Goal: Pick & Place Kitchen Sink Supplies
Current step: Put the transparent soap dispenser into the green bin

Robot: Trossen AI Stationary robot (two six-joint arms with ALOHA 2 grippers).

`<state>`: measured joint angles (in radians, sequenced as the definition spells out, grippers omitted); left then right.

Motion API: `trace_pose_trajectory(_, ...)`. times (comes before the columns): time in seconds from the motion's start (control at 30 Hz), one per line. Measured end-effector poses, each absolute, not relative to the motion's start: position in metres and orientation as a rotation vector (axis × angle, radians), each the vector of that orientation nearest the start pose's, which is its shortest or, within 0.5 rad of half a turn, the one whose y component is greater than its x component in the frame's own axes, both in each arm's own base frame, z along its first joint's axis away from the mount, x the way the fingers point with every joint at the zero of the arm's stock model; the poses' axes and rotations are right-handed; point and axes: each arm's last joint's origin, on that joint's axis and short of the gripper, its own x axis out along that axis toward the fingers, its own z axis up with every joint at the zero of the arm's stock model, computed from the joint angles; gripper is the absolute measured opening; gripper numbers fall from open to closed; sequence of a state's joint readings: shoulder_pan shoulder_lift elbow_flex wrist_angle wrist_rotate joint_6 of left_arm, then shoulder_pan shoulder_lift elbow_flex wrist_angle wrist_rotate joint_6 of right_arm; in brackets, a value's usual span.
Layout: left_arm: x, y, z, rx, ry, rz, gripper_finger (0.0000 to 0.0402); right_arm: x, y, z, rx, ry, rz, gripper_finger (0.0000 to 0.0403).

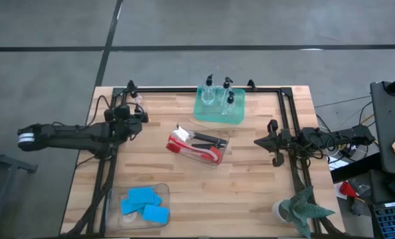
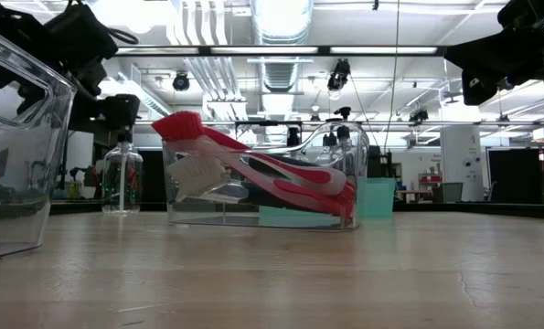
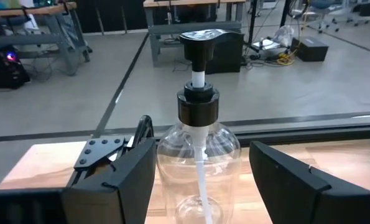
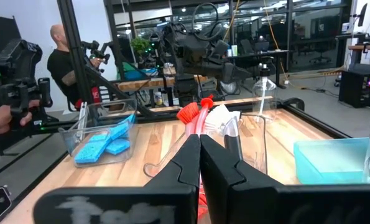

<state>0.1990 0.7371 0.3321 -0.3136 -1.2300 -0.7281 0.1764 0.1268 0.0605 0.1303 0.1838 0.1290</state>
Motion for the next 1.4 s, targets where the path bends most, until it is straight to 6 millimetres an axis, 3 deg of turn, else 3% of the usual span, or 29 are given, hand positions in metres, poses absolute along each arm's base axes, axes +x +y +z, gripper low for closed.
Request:
trace_pose_trajectory(0.67,0.138,0.08,0.189,-0.158,0.189,1.553,0.0252,0.102,0.013,0.187,0.14,-0.063,-0.004,0.0008)
trace_pose_trajectory(1.17,0.135,0.105,0.188,-0.194,0.214,1.567,0.0251,0.102,0.013,0.187,0.14,-0.063,-0.004,0.0008)
trace_pose_trajectory(1.4,0.136,0.107,0.189,-0.204,0.216,1.523,0.0202,0.102,0.013,0.187,0.14,-0.063,-0.004,0.0008)
